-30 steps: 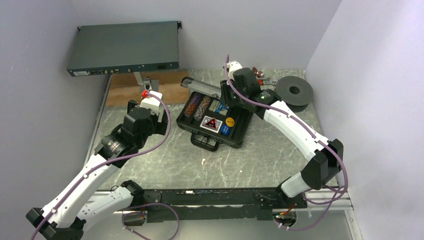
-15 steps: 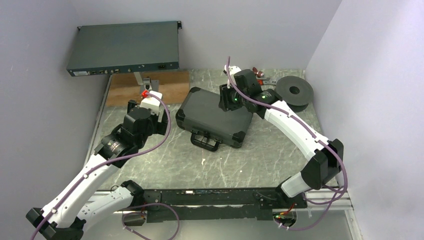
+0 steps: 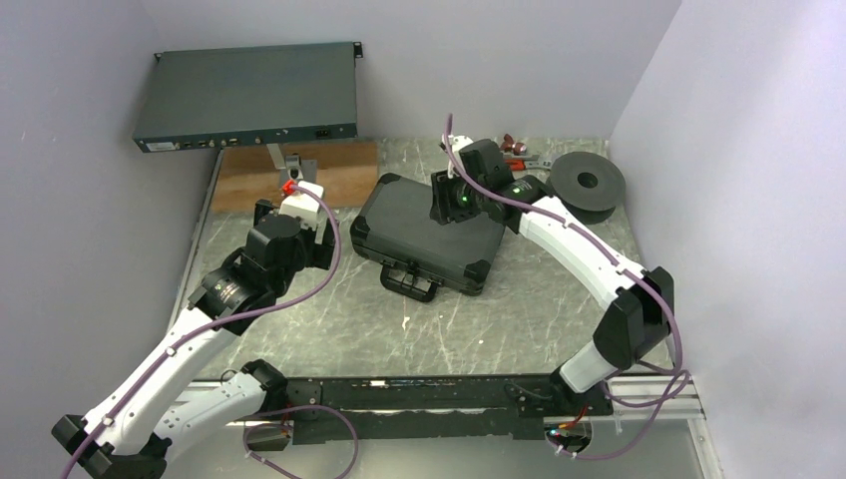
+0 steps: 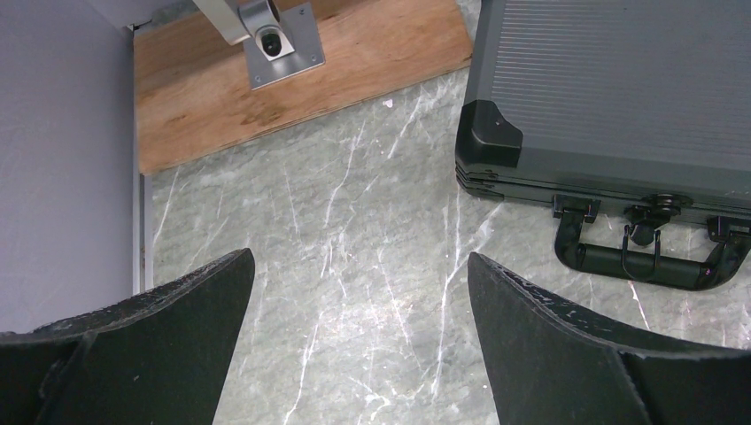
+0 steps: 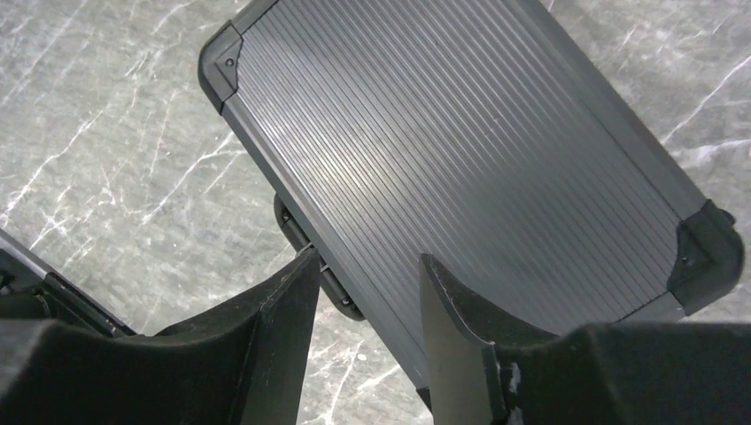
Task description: Pack up texas hold em set
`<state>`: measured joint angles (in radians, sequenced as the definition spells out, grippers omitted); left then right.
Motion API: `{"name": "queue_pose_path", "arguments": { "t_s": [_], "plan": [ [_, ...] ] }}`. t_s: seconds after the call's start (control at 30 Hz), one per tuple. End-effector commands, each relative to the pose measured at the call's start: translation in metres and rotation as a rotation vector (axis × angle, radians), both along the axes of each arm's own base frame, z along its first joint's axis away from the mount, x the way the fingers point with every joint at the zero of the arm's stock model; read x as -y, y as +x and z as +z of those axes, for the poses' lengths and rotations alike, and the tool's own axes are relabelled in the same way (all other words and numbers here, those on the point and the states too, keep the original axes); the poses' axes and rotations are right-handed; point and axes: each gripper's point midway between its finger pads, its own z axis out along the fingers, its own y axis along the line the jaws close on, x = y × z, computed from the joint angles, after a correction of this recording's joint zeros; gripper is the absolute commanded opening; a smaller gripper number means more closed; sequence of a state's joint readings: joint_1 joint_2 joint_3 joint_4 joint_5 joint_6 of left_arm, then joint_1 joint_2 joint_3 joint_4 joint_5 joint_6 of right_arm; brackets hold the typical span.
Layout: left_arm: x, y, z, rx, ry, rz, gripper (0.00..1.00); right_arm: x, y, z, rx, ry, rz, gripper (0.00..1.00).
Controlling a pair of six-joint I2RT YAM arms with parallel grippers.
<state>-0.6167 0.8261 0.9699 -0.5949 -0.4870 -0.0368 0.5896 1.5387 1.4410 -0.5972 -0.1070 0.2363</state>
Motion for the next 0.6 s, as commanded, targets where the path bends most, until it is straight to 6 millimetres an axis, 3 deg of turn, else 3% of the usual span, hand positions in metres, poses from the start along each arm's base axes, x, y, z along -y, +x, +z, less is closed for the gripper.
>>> {"name": "queue_pose_path", "arguments": {
  "t_s": [0.0, 0.27, 0.57],
  "plan": [
    [-0.003, 0.001, 0.012, 0.047, -0.012, 0.011, 0.97, -0.009, 0.005, -0.010, -0.031, 0.022, 0.005, 0.46],
    [-0.002, 0.002, 0.010, 0.040, -0.009, 0.008, 0.97, -0.021, 0.003, -0.037, -0.087, 0.015, 0.069, 0.40],
    [0.002, 0.005, 0.004, 0.024, 0.000, -0.006, 0.97, -0.025, 0.007, -0.058, -0.144, 0.025, 0.042, 0.45]
  ]
}}
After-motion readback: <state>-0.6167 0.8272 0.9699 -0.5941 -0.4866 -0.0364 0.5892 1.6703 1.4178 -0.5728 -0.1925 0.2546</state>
